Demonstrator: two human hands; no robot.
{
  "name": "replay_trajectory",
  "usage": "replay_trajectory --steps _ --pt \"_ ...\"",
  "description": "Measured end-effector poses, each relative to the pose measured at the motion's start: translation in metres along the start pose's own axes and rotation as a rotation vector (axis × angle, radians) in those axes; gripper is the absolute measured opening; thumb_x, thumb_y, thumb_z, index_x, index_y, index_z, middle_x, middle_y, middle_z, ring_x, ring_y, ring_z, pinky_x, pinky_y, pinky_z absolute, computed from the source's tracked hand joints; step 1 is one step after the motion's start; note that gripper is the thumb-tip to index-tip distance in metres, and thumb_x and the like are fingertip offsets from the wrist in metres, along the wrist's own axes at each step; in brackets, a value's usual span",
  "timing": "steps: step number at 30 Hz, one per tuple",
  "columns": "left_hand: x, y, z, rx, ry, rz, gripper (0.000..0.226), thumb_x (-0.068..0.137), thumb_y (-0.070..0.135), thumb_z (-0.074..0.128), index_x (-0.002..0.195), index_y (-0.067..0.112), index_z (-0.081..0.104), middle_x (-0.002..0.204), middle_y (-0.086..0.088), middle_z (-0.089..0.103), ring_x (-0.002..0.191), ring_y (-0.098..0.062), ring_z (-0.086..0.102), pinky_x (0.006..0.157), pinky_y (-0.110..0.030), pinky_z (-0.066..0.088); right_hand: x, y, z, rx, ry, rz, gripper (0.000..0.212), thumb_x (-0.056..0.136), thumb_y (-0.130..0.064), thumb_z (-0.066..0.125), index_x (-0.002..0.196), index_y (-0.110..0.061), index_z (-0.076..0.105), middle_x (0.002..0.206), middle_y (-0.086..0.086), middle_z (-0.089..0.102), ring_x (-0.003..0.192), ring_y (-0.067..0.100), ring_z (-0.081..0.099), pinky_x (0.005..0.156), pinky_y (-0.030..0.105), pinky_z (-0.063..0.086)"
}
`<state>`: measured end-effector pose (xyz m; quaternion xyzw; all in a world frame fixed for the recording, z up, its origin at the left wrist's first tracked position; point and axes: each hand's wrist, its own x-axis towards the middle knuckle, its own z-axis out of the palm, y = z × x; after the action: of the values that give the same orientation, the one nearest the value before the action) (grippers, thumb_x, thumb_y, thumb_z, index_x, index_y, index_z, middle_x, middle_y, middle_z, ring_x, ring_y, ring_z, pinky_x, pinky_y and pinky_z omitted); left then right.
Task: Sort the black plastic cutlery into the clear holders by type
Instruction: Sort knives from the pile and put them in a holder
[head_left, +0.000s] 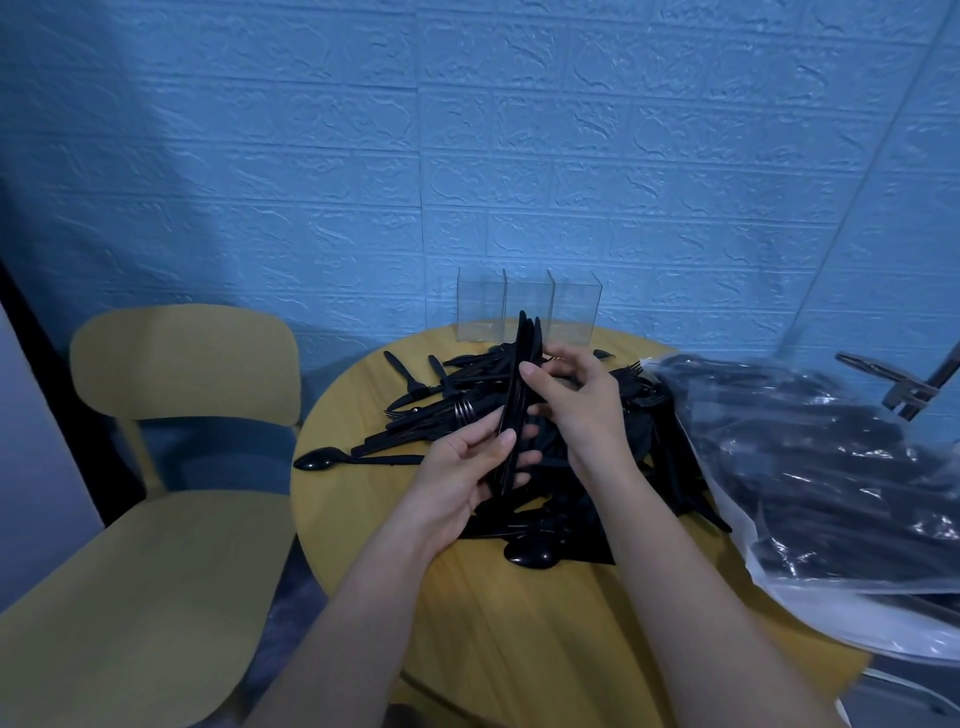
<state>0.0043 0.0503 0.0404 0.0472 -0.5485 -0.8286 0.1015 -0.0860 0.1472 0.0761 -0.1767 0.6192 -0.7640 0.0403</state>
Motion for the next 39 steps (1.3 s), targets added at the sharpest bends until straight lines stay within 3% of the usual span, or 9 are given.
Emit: replay_trajectory --steps 6,8,12,17,23,27,31,35,39 --pt "0.001 -0.001 -0.002 -0.030 0.007 0.003 0.028 0.090 0.002 0.053 0.111 0.016 0.064 0.095 0.000 0.074 0.080 -0.013 0.070 0.068 -0.024 0.058 0.009 0.000 -0.014 -0.252 -0.044 -0.069 0.022 0.082 -0.015 0.073 0.100 -0.019 0.061 0.086 -0.001 0.062 0.076 0.011 0.061 0.062 0.024 0.055" --pt "0.002 0.000 -0.004 -0.077 0.035 0.007 0.025 0.090 0.001 0.052 0.108 0.013 0.064 0.095 -0.001 0.074 0.079 -0.012 0.070 0.067 -0.025 0.058 0.014 -0.002 -0.031 -0.512 -0.064 -0.145 0.010 0.083 -0.016 0.072 0.090 -0.022 0.068 0.082 -0.007 0.065 0.079 0.009 0.060 0.071 0.024 0.052" --pt "0.004 0.001 -0.009 -0.201 0.082 0.019 0.026 0.088 0.003 0.053 0.111 0.009 0.064 0.096 -0.002 0.072 0.078 -0.011 0.069 0.068 -0.026 0.058 0.011 -0.002 -0.056 -1.083 -0.325 -0.073 0.005 0.085 -0.021 0.070 0.088 -0.021 0.074 0.087 -0.008 0.064 0.086 0.009 0.058 0.075 0.018 0.040" --pt "0.006 0.005 -0.015 -0.342 0.152 0.036 0.027 0.091 0.005 0.050 0.115 0.008 0.063 0.095 -0.002 0.071 0.074 -0.008 0.067 0.065 -0.024 0.057 0.004 -0.001 -0.054 -1.257 -0.541 -0.024 0.013 0.082 -0.035 0.071 0.088 -0.023 0.071 0.083 -0.016 0.052 0.092 0.010 0.054 0.092 0.029 0.043" --pt "0.006 0.005 -0.016 -0.351 0.199 0.051 0.025 0.094 0.005 0.048 0.113 0.010 0.063 0.103 -0.004 0.071 0.076 -0.007 0.067 0.067 -0.023 0.057 0.001 0.002 -0.051 -1.213 -0.620 -0.011 0.014 0.083 -0.040 0.069 0.080 -0.027 0.069 0.092 -0.015 0.055 0.095 0.009 0.052 0.106 0.042 0.034" --pt "0.004 0.006 -0.015 -0.320 0.221 0.051 0.022 0.094 0.005 0.049 0.107 0.012 0.065 0.100 -0.003 0.072 0.077 -0.007 0.068 0.068 -0.023 0.058 -0.003 0.002 -0.052 -1.193 -0.623 -0.013 0.024 0.082 -0.049 0.066 0.083 -0.025 0.069 0.093 -0.014 0.058 0.095 0.007 0.051 0.108 0.038 0.027" --pt "0.003 0.006 -0.013 -0.302 0.226 0.051 0.022 0.094 0.004 0.049 0.107 0.012 0.065 0.098 -0.002 0.073 0.078 -0.008 0.069 0.070 -0.024 0.058 -0.004 0.001 -0.050 -1.187 -0.625 -0.011 0.013 0.079 -0.040 0.073 0.078 -0.031 0.062 0.097 -0.014 0.054 0.098 0.011 0.052 0.103 0.035 0.033" --pt "0.002 0.006 -0.012 -0.277 0.234 0.058 0.022 0.094 0.005 0.049 0.105 0.013 0.065 0.094 0.000 0.074 0.079 -0.008 0.069 0.073 -0.024 0.058 0.001 -0.006 -0.056 -0.917 -0.373 -0.024 0.011 0.082 -0.028 0.073 0.075 -0.031 0.064 0.086 -0.011 0.063 0.085 0.010 0.059 0.071 0.020 0.044" --pt "0.002 0.007 -0.013 -0.276 0.234 0.073 0.021 0.094 0.004 0.049 0.106 0.011 0.065 0.094 -0.002 0.074 0.080 -0.011 0.070 0.071 -0.025 0.059 0.002 -0.014 -0.059 -0.368 -0.092 -0.022 0.007 0.084 -0.016 0.070 0.081 -0.021 0.067 0.079 -0.006 0.069 0.072 0.002 0.063 0.071 0.016 0.048"
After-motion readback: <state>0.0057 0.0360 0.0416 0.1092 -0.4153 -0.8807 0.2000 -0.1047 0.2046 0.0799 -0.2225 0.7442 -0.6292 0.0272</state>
